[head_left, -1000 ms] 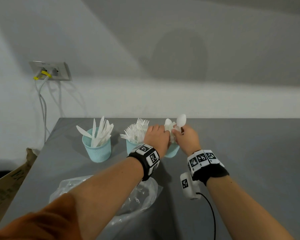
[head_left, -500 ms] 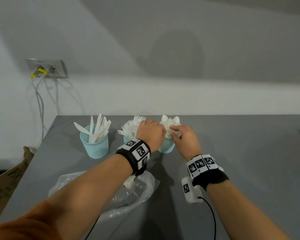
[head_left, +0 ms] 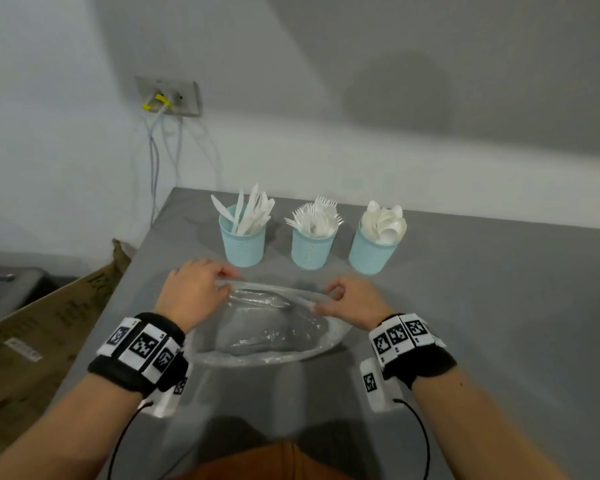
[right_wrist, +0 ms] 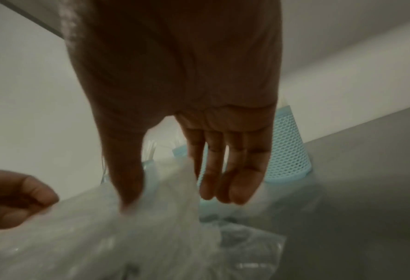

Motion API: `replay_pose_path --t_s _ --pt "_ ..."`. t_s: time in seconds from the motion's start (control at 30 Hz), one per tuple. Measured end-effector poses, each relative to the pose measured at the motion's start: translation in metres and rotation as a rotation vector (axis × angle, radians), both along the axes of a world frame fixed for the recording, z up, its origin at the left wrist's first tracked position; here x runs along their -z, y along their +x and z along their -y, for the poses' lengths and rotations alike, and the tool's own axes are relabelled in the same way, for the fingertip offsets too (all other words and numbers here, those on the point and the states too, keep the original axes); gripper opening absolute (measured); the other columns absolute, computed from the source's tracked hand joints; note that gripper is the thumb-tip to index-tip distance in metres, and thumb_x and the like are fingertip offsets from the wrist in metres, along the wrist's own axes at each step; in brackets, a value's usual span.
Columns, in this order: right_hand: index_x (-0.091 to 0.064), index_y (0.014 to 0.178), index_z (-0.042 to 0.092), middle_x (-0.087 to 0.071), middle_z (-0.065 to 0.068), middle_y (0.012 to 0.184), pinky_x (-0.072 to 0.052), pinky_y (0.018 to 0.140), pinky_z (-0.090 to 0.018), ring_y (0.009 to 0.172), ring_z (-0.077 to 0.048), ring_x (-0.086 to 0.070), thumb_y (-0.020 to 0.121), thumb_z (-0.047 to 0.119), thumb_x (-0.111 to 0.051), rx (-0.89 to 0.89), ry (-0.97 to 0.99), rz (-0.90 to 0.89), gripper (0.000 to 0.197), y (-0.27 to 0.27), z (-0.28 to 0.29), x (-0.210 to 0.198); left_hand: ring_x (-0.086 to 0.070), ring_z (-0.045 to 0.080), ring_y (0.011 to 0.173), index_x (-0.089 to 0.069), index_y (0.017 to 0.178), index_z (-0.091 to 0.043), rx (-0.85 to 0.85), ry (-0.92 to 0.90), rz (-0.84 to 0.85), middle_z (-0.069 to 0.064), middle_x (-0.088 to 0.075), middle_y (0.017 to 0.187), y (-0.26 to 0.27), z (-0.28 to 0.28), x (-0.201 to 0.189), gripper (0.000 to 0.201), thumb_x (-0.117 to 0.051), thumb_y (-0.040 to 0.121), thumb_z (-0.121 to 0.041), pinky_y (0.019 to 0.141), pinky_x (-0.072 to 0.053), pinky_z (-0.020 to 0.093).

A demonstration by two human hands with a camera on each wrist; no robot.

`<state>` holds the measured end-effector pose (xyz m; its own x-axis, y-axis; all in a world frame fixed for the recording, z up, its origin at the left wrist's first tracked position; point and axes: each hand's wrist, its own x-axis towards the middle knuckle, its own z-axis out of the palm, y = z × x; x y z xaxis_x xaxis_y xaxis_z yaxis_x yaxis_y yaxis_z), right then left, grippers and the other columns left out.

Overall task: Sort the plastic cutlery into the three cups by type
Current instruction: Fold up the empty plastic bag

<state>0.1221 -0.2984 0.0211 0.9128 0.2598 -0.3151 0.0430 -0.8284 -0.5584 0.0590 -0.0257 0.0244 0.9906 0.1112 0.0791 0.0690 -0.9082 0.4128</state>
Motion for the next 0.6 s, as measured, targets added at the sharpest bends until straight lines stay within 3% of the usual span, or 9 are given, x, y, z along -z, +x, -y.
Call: replay_pose_path --t_s 0.03,0.1,0.17,0.27,0.4,0.47,0.5,0.57,0.6 --pt "-0.061 0.101 0.02 -0.058 0.006 0.092 -0.047 0.079 -0.026 0.085 -0.013 -0.057 0.071 0.036 -0.078 -0.013 -0.06 -0.015 0.038 -0.003 -0.001 0.003 -0.054 0.019 0.108 -0.062 0.11 -0.033 -0.058 0.057 -0.025 -0.005 -0.061 0.112 -0.008 -0.009 0.006 0.027 -0.065 0.083 -0.029 0.093 -0.042 0.04" --pt "-0.056 0.079 0.021 -0.058 0.002 0.085 -0.046 0.067 -0.025 0.073 -0.012 -0.055 0.076 0.021 -0.074 0.037 -0.081 -0.022 0.018 -0.007 -0.002 0.006 -0.049 0.027 0.115 -0.056 0.123 -0.024 -0.176 0.101 -0.076 0.004 -0.056 0.122 -0.021 -0.025 0.019 0.044 -0.067 0.081 -0.031 0.097 -0.04 0.042" --pt "-0.046 0.063 0.023 -0.055 0.001 0.069 -0.045 0.063 -0.03 0.068 -0.016 -0.054 0.083 0.019 -0.065 0.114 -0.102 -0.002 0.028 -0.011 -0.002 0.011 -0.049 0.033 0.117 -0.053 0.125 -0.014 -0.307 -0.026 -0.171 0.013 -0.055 0.125 -0.028 -0.038 0.028 0.05 -0.067 0.082 -0.033 0.099 -0.038 0.041" --pt "-0.042 0.059 0.021 -0.046 0.005 0.062 -0.037 0.068 -0.027 0.071 -0.018 -0.05 0.089 0.023 -0.057 0.133 -0.114 0.038 0.034 -0.015 -0.006 0.014 -0.058 0.033 0.11 -0.058 0.117 -0.008 -0.406 -0.178 -0.32 0.015 -0.064 0.114 -0.038 -0.044 0.033 0.041 -0.062 0.088 -0.037 0.091 -0.043 0.035" --pt "-0.046 0.062 0.017 -0.048 0.002 0.062 -0.033 0.055 -0.025 0.071 -0.02 -0.051 0.087 0.016 -0.056 0.066 0.006 0.057 0.027 -0.024 -0.011 0.013 -0.061 0.028 0.084 -0.057 0.096 -0.006 -0.329 -0.298 -0.247 0.012 -0.065 0.089 -0.045 -0.033 0.028 0.02 -0.054 0.092 -0.026 0.071 -0.044 0.032" --pt "-0.056 0.066 0.014 -0.053 0.0 0.062 -0.034 0.053 -0.022 0.067 -0.019 -0.053 0.085 0.027 -0.063 0.059 0.115 0.042 0.024 -0.03 -0.014 0.009 -0.059 0.026 0.079 -0.057 0.098 -0.004 -0.277 -0.381 -0.211 0.011 -0.065 0.089 -0.046 -0.026 0.02 0.021 -0.053 0.093 -0.024 0.069 -0.044 0.034" --pt "-0.058 0.067 0.011 -0.054 -0.002 0.062 -0.036 0.055 -0.023 0.064 -0.018 -0.053 0.083 0.04 -0.065 0.077 0.204 0.024 0.034 -0.034 -0.016 0.005 -0.059 0.025 0.078 -0.056 0.097 -0.005 -0.239 -0.416 -0.194 0.01 -0.065 0.089 -0.047 -0.024 0.016 0.023 -0.054 0.094 -0.028 0.068 -0.045 0.035" --pt "-0.064 0.068 0.008 -0.063 -0.006 0.067 -0.044 0.068 -0.03 0.068 -0.019 -0.057 0.082 0.059 -0.059 0.17 0.408 -0.027 0.053 -0.04 -0.016 -0.001 -0.058 0.019 0.077 -0.058 0.092 -0.01 -0.157 -0.549 -0.165 0.006 -0.063 0.088 -0.052 -0.018 0.004 0.028 -0.053 0.093 -0.038 0.068 -0.045 0.028" --pt "-0.069 0.072 0.009 -0.068 -0.003 0.073 -0.046 0.075 -0.032 0.074 -0.019 -0.061 0.086 0.055 -0.056 0.214 0.492 -0.041 0.049 -0.042 -0.016 -0.004 -0.058 0.016 0.081 -0.06 0.094 -0.013 -0.128 -0.637 -0.152 0.005 -0.062 0.093 -0.054 -0.016 -0.002 0.029 -0.052 0.093 -0.041 0.07 -0.045 0.024"
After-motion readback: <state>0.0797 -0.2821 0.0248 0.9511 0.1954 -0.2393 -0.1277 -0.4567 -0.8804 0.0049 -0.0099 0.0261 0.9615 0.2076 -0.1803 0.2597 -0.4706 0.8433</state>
